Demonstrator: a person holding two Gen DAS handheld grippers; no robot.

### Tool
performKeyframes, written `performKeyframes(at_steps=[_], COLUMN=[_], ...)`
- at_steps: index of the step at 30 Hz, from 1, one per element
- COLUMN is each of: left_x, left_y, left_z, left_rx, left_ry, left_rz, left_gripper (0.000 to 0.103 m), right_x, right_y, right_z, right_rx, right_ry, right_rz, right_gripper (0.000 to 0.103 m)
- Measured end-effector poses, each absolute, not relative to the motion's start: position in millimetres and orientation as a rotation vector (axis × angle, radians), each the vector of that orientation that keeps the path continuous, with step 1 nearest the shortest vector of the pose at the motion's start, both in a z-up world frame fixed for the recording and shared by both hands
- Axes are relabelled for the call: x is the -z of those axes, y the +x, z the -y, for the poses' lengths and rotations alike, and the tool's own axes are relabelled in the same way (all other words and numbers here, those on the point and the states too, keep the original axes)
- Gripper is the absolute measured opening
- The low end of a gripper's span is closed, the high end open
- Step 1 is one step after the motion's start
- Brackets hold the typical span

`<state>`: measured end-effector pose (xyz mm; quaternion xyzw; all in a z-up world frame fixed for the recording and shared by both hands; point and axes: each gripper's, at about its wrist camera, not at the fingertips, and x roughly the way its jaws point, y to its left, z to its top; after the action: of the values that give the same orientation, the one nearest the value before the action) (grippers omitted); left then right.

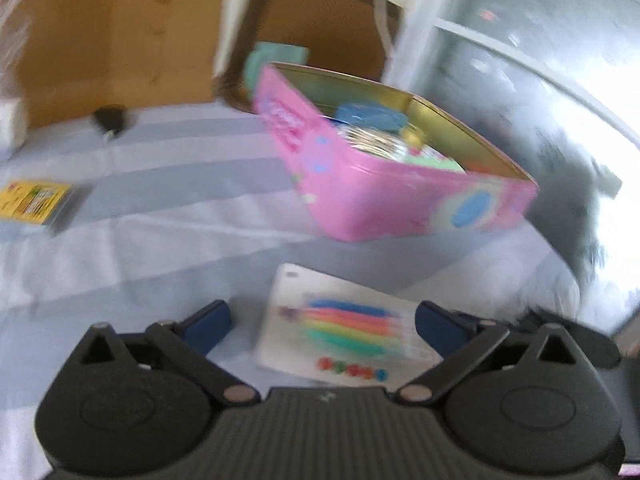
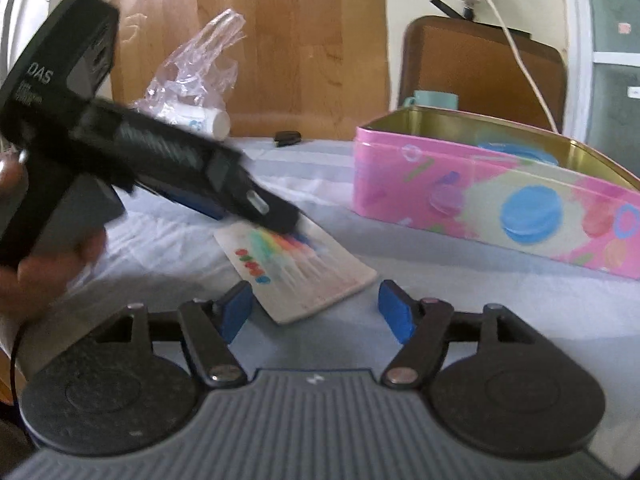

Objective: Organize soft objects

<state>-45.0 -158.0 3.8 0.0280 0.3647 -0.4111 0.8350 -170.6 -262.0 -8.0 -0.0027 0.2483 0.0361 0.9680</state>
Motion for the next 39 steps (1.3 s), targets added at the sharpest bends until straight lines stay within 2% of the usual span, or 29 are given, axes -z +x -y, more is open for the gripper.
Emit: performKeyframes(at_steps=[4, 5, 6, 8, 9, 10, 11, 16, 21, 24, 29, 31, 33, 36, 38, 39], left_x=[-2.5, -3.4, -5.6, -13.2, -17.9, -21.4, -25.7, -45.3, -48.1, -46.4, -47.2, -48.4, -50.3, -50.3, -49.1, -49.5], left_y=[-59.4, -57.8, -56.3, -52.9, -53.7, -53.5, -55.4, -67.8, -71.5, -63.9, -48.2, -46.5, -47.1, -52.0, -53.2, -53.2], left_z=[170.4, 166.8, 163.7, 154.3, 151.6, 151.7, 152.0, 162.0, 167.8, 165.5, 159.9, 160.0, 160.5, 167.2, 167.4, 167.1], left_rx=[0.869, 0.872, 0.872, 0.886, 0.894, 0.904, 0.913, 0.948, 0.952, 0.963, 1.03, 1.068, 1.103, 1.084, 1.083, 1.093], left_ry=[0.117, 0.092, 0.06, -0.004, -0.02, -0.023, -0.024, -0.009, -0.006, -0.074, -0.253, -0.305, -0.333, -0.265, -0.261, -0.264], left_rz=[-0.749, -0.756, -0.762, -0.769, -0.758, -0.747, -0.736, -0.666, -0.636, -0.66, -0.714, -0.72, -0.716, -0.685, -0.677, -0.677], left_gripper=[0.101, 0.095, 0.091, 0.091, 0.09, 0.089, 0.089, 0.089, 0.089, 0.089, 0.089, 0.089, 0.089, 0.089, 0.089, 0.089], right_x=[9.5, 10.1, 9.6, 8.5, 8.1, 7.3, 5.2, -1.5, -0.8, 3.3, 7.4, 9.9, 12.4, 13.3, 12.6, 11.4], right_y=[-167.9, -170.1, -173.5, -177.5, -177.3, -176.9, -177.4, -177.9, -179.0, -181.0, -185.5, -188.6, -189.9, -190.1, -187.8, -185.2], right_z=[255.2, 256.3, 255.9, 249.8, 246.3, 247.0, 249.0, 246.9, 249.4, 257.3, 280.8, 288.6, 296.5, 299.5, 295.4, 292.7], right_rx=[-0.039, -0.047, -0.057, -0.023, -0.004, -0.003, -0.011, 0.009, 0.005, 0.011, 0.04, 0.041, 0.03, 0.01, -0.003, -0.013], right_ry=[-0.009, -0.001, 0.0, -0.037, -0.054, -0.054, -0.035, -0.061, -0.077, -0.039, 0.088, 0.128, 0.172, 0.188, 0.145, 0.102], right_rz=[-0.472, -0.463, -0.444, -0.414, -0.404, -0.396, -0.383, -0.335, -0.325, -0.344, -0.377, -0.383, -0.401, -0.401, -0.408, -0.414], right_gripper=[0.068, 0.06, 0.057, 0.052, 0.046, 0.026, 0.022, 0.019, 0.025, 0.041, 0.053, 0.062, 0.067, 0.068, 0.078, 0.086])
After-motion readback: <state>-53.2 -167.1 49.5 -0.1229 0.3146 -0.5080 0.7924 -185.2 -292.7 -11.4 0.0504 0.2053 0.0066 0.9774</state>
